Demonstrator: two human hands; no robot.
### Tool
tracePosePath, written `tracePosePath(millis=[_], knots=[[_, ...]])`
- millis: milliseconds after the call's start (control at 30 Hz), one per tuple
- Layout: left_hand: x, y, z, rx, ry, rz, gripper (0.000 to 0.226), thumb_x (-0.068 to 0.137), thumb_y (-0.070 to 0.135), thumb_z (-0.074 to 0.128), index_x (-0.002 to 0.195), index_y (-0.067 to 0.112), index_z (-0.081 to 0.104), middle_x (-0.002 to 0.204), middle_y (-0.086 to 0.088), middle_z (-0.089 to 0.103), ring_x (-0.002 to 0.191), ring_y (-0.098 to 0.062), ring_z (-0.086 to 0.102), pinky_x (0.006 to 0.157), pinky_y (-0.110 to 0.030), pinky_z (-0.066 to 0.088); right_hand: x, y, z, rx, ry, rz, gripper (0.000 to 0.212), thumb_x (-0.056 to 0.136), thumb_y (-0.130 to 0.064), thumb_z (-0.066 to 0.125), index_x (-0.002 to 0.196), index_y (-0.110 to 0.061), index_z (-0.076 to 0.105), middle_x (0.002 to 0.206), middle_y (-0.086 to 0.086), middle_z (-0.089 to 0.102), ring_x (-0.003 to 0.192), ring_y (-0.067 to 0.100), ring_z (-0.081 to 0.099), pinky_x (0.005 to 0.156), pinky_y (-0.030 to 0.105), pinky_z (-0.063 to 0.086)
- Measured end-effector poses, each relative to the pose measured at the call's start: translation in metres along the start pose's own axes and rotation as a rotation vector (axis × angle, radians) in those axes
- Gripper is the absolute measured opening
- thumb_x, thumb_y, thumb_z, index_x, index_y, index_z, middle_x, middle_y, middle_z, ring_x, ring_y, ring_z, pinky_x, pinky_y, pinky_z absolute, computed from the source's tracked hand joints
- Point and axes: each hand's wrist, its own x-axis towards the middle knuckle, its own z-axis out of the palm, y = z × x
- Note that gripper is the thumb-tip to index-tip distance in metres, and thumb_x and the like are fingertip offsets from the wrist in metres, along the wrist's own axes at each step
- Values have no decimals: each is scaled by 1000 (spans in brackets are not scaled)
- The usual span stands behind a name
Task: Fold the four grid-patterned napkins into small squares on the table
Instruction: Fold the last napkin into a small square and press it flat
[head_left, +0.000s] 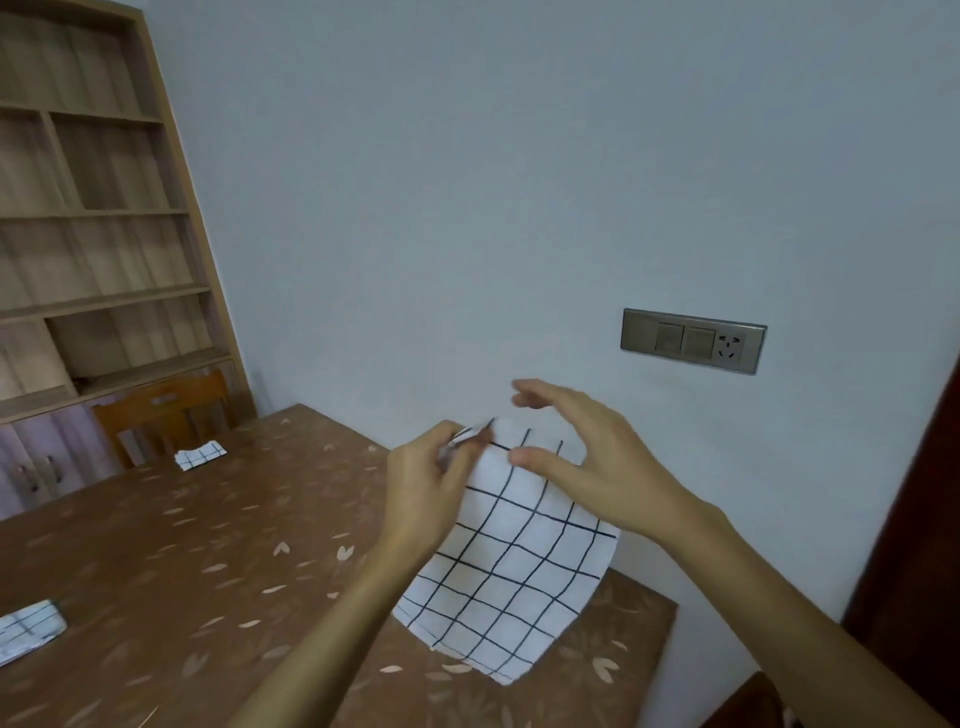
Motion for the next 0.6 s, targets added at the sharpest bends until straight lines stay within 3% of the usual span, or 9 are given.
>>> tracePosePath(millis=[100, 200, 300, 400, 500, 600], knots=[[-4, 2, 6, 107, -66, 86, 24, 94, 14, 65, 74, 27, 65, 49, 15, 48, 47, -4, 40, 49, -15, 27, 9, -9, 18, 33, -26, -63, 33, 91, -44, 66, 121, -30, 65, 117, -19, 65, 115, 1, 56, 103, 28, 43], [-7, -3, 9, 117, -58, 75, 38, 95, 24, 67, 61, 21, 51, 48, 8, 34, 47, -9, 29, 48, -19, 24, 19, -10, 25, 106, 17, -51, 9, 95, -26, 66, 97, -20, 73, 95, -11, 70, 94, 5, 64, 88, 31, 51], [-13, -8, 5, 63, -32, 43, 52, 95, 29, 68, 57, 19, 35, 52, 3, 26, 52, -9, 24, 49, -24, 23, 25, -12, 25, 127, 46, -25, 9, 95, -20, 65, 92, -19, 73, 91, -11, 71, 90, 5, 65, 84, 24, 49], [-25, -19, -4, 42, -64, 51, 47, 99, 28, 63, 60, 20, 39, 55, 6, 28, 53, -8, 26, 51, -22, 23, 27, -8, 24, 127, 78, -12, 9, 95, -21, 65, 94, -17, 74, 91, -10, 73, 89, 4, 65, 82, 19, 49], [-37, -39, -14, 23, -137, 33, 44, 101, 35, 57, 66, 8, 50, 59, -9, 38, 56, -5, 30, 53, -26, 26, 28, -1, 20, 146, 115, 38, 8, 95, -20, 66, 92, -18, 74, 88, -10, 74, 84, 5, 66, 78, 18, 50], [-51, -59, -23, 11, -205, -5, 51, 102, 46, 51, 73, 4, 55, 64, -15, 46, 56, -21, 38, 56, -36, 32, 27, 8, 15, 160, 144, 73, 8, 94, -18, 67, 91, -20, 73, 87, -7, 74, 81, 9, 65, 75, 16, 49]])
